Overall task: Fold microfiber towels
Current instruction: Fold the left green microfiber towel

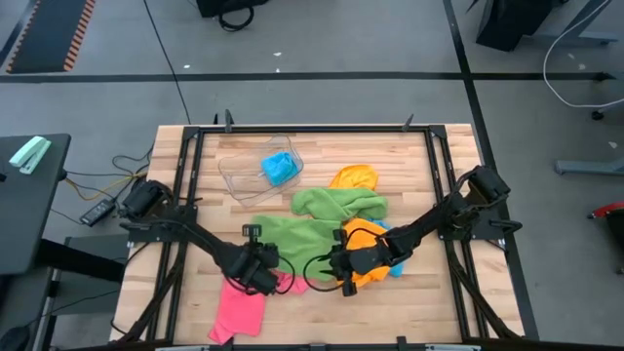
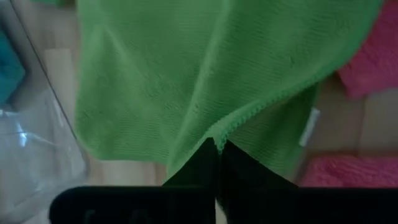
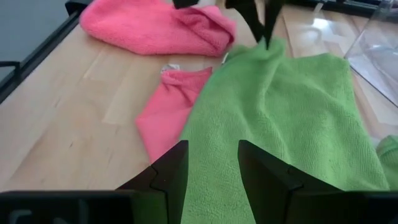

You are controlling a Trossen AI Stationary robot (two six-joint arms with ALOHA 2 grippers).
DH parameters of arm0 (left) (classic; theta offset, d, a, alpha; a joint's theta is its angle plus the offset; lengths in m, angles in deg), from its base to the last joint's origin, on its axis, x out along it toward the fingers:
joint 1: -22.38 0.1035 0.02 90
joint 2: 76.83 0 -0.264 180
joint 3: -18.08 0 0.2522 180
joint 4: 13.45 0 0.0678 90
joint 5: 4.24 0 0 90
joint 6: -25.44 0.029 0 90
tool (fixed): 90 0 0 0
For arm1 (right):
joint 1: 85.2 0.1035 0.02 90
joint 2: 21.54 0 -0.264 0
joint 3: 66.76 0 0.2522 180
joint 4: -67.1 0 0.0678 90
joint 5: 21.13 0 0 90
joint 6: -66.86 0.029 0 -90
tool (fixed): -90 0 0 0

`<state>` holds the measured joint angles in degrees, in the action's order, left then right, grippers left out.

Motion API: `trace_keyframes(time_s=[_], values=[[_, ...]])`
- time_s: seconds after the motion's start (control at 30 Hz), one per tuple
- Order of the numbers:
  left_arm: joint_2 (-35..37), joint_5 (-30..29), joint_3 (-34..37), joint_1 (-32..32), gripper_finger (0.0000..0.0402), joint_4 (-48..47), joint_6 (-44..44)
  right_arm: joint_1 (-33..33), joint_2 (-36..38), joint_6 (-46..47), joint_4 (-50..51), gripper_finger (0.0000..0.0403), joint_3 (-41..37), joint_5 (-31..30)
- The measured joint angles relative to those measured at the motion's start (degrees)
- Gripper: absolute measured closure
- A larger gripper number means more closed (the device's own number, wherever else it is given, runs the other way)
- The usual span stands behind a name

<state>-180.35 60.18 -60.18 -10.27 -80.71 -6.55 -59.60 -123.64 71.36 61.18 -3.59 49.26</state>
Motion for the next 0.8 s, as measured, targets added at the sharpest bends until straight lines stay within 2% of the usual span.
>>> trace_keyframes(time_s=[0.13, 0.23, 0.4, 0.57, 0.7, 0.8], values=[[-0.01, 0.52, 1.55, -1.41, 0.0393, 0.7, -1.86, -0.19, 0.0, 0.45, -0.02, 0.0254, 0.0, 0.01], [-0.01, 0.07, 1.63, -1.55, 0.038, 0.67, -3.38, -0.01, -0.04, 0.75, -0.55, 0.0253, 0.0, 0.06], [0.1, -0.85, 1.59, -0.93, 0.0381, 0.54, -5.72, 0.89, -3.22, 0.34, -3.95, 0.0252, 0.71, 0.58], [0.79, -1.02, 0.75, -0.51, 0.0394, 0.09, -6.47, 2.38, -7.1, 0.51, -0.58, 0.0252, 4.83, 0.56], [0.82, -0.98, 0.72, -0.51, 0.0372, 0.05, -6.49, 4.42, -10.08, 0.08, 6.86, 0.0252, 7.55, -3.28], [0.85, -1.03, 0.74, -0.23, 0.0361, 0.37, -6.42, 5.07, -12.03, -1.16, 6.81, 0.0252, 8.11, -5.15]])
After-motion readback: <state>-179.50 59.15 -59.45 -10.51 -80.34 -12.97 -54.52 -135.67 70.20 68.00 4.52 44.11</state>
